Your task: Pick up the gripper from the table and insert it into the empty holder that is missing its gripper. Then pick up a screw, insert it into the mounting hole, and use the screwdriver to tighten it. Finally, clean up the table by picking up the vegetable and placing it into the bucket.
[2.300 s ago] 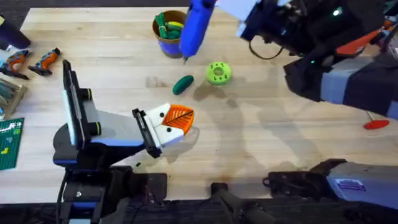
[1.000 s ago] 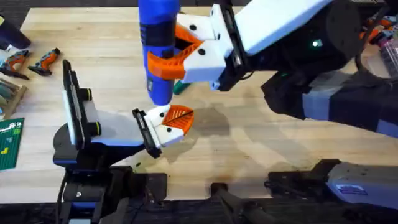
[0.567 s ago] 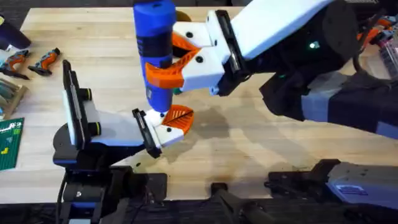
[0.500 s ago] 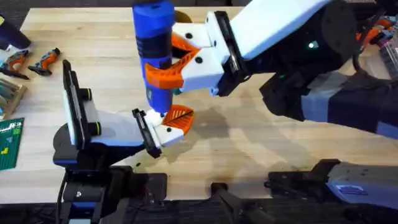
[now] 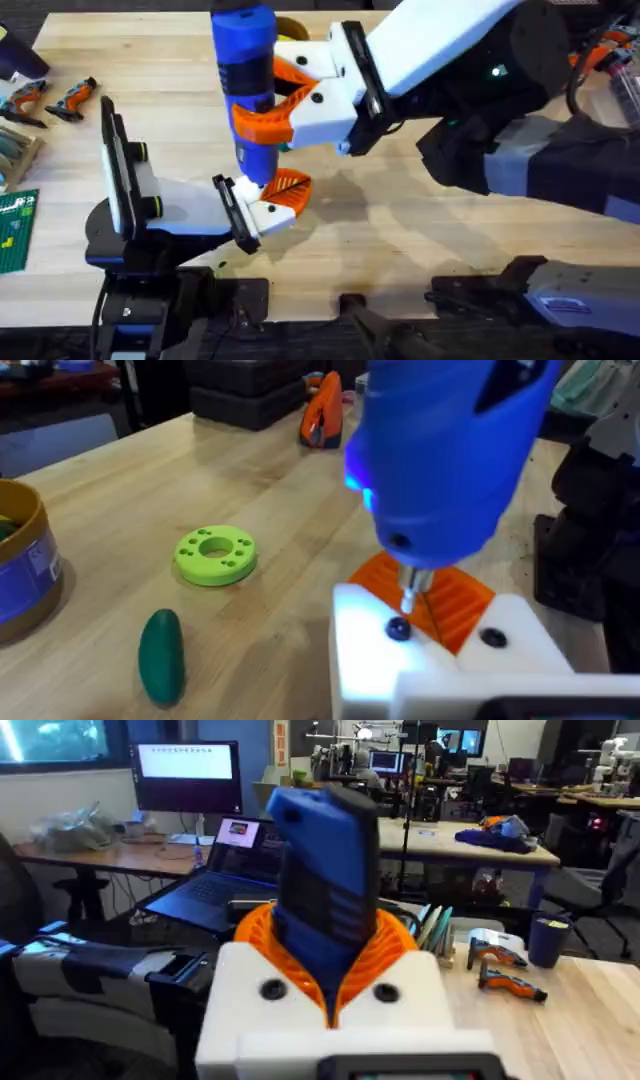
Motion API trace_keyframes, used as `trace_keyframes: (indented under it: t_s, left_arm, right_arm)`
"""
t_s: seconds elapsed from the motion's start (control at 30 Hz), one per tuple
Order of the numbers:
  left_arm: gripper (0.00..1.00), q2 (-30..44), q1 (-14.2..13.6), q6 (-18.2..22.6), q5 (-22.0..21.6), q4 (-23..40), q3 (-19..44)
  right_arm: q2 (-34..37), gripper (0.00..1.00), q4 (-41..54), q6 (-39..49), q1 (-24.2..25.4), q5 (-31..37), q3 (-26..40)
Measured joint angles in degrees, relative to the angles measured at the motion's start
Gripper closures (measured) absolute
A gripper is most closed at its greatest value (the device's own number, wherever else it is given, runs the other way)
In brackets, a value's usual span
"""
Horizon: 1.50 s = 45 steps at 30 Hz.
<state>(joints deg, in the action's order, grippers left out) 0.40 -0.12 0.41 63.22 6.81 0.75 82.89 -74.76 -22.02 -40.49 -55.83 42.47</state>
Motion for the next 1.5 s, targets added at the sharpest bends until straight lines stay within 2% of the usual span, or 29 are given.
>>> trace_keyframes:
  t_s: [1.5]
  left_arm:
    - [0.997, 0.0, 0.0, 0.0, 0.0, 0.0, 0.0]
  right_arm:
    - [1.5, 0.973, -0.6, 1.5, -0.9, 0.0, 0.0]
